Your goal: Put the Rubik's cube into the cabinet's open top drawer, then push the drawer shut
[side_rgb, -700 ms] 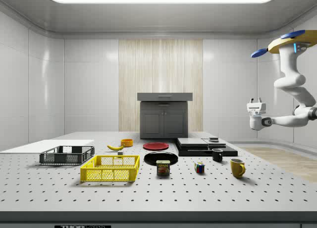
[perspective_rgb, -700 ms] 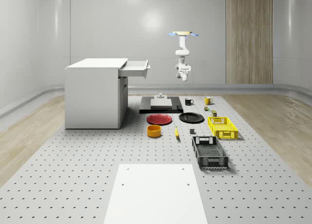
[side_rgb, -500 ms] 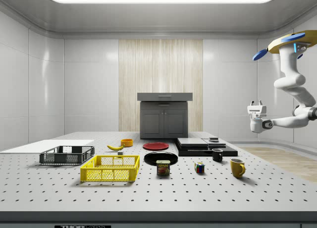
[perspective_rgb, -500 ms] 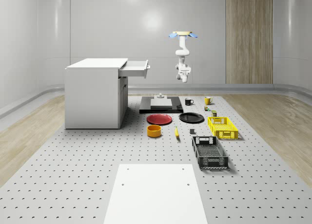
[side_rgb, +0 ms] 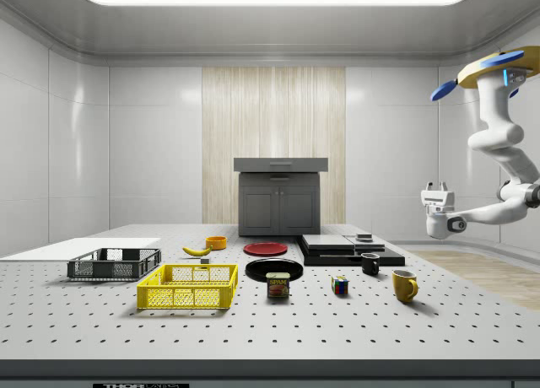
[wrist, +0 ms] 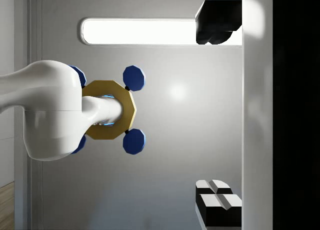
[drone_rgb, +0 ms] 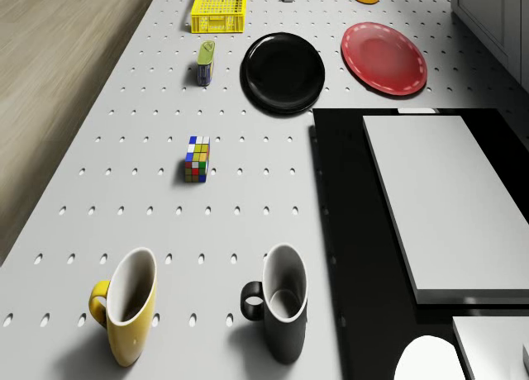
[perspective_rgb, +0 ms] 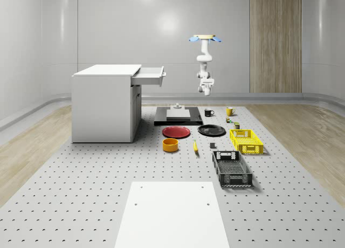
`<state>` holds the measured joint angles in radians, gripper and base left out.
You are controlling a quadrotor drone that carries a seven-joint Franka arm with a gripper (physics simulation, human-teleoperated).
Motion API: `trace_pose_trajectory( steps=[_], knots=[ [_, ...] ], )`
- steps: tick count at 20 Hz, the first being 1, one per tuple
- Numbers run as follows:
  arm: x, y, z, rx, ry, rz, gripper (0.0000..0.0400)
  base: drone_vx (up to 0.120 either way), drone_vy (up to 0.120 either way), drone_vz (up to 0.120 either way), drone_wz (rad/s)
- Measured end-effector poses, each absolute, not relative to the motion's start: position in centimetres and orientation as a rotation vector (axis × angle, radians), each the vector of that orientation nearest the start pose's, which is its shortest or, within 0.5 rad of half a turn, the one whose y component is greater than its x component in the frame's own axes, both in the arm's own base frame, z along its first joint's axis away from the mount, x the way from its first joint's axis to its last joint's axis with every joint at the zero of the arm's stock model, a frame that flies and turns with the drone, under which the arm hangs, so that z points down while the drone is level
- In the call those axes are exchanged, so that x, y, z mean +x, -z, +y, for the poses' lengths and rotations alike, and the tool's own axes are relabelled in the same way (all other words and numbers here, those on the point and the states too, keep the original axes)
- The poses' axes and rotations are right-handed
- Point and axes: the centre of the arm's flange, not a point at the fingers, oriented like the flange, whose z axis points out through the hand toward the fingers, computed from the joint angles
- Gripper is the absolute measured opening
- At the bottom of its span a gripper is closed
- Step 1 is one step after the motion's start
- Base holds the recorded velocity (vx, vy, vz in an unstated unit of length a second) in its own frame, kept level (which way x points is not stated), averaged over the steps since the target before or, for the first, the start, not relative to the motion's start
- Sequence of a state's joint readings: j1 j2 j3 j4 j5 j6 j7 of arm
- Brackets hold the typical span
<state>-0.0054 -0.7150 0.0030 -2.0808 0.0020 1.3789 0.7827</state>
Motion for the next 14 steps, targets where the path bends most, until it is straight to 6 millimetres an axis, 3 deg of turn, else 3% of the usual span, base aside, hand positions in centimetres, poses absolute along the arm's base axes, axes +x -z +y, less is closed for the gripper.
trace_pose_trajectory(
  steps=[14],
  knots=[
    [30.39,-69.09,0.0,-2.894,0.035,1.199,0.04,0.12,0.12,0.0,0.0]
  ],
)
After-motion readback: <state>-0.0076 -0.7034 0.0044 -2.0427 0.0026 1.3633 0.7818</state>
